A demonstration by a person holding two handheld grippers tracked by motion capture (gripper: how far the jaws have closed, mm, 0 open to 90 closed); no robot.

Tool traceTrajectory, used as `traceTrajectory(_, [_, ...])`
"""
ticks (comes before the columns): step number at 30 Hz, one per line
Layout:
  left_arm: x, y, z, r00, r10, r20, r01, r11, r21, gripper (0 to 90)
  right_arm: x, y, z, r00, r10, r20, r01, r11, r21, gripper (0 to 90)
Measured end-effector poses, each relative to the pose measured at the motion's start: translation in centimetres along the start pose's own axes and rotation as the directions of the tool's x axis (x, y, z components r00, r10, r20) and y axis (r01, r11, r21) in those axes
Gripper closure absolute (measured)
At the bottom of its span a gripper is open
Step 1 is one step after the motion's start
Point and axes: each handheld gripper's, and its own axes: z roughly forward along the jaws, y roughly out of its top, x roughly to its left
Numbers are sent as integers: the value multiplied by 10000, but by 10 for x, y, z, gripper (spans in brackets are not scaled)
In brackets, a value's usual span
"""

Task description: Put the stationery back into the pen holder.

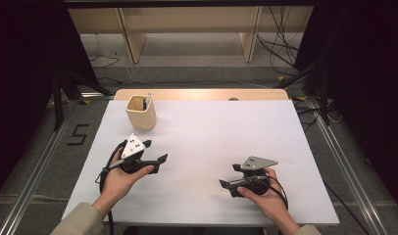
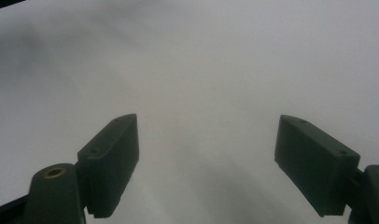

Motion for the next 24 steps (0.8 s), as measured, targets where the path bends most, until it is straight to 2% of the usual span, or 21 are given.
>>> traceTrajectory(10, [-10,-22,0,9993,138,334,-146,9996,248,222,0,0,-1,10000,-13,8,13,10000,12,228])
traceTrajectory(15, [-14,-34,-2,9994,67,345,-76,9996,264,222,0,0,-1,10000,-28,8,28,10000,22,228])
traceTrajectory(21, [-21,-38,-2,9988,64,481,-80,9994,327,221,0,0,0,10000,-45,20,45,10000,30,228])
traceTrajectory(24, [-25,-38,0,9977,45,673,-74,9991,424,213,0,0,-1,10000,-51,19,51,10000,24,228])
